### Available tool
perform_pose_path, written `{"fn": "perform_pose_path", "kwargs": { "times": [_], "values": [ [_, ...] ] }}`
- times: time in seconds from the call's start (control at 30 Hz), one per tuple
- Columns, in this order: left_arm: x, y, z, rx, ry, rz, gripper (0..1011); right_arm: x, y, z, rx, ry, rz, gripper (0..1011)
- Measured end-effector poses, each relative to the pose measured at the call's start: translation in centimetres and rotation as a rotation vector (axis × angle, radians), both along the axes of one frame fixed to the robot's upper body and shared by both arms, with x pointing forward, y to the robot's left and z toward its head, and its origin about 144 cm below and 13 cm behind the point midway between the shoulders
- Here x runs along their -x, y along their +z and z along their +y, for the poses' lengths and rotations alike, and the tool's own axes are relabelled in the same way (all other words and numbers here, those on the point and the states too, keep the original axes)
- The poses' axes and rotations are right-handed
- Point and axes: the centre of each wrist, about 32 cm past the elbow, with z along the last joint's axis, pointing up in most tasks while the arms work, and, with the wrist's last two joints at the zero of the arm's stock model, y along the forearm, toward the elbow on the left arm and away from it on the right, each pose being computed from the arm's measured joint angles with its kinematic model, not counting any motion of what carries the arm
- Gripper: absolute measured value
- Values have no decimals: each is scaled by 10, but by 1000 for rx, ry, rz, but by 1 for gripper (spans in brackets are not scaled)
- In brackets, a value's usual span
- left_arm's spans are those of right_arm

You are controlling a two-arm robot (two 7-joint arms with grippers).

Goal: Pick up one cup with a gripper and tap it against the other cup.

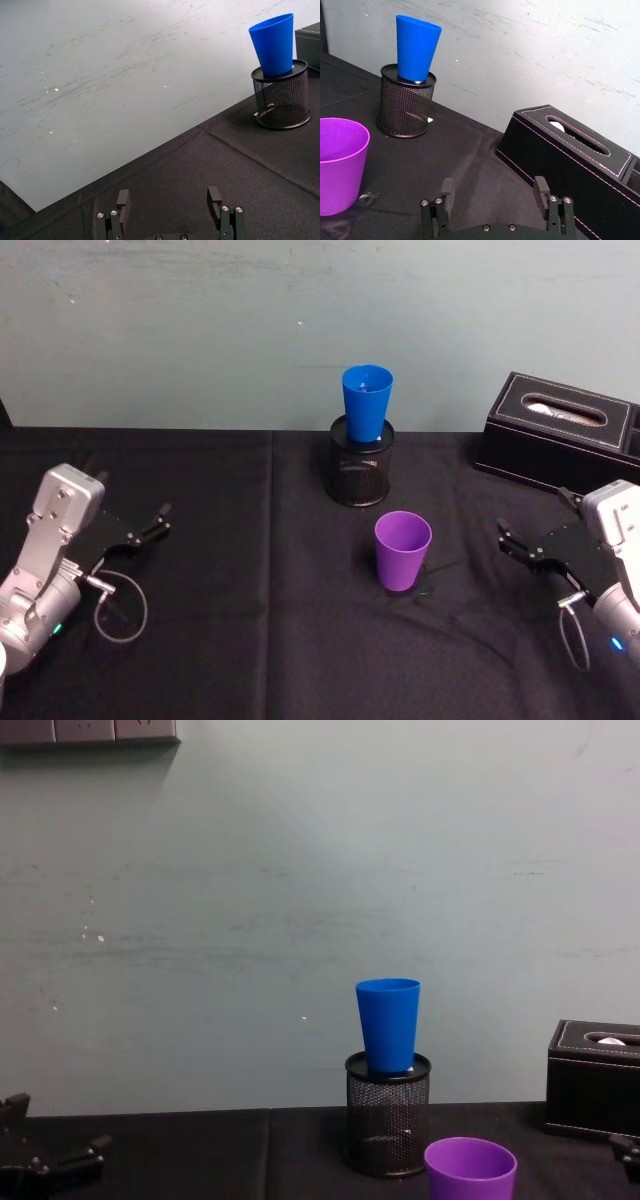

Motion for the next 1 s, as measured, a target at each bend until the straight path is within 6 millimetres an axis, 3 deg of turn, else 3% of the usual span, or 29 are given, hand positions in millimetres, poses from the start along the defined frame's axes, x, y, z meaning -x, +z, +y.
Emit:
{"fn": "perform_pose_path", "kwargs": {
  "times": [1.0],
  "values": [
    [0,0,0,0,0,0,1012,0,0,0,0,0,0,1002]
  ]
}}
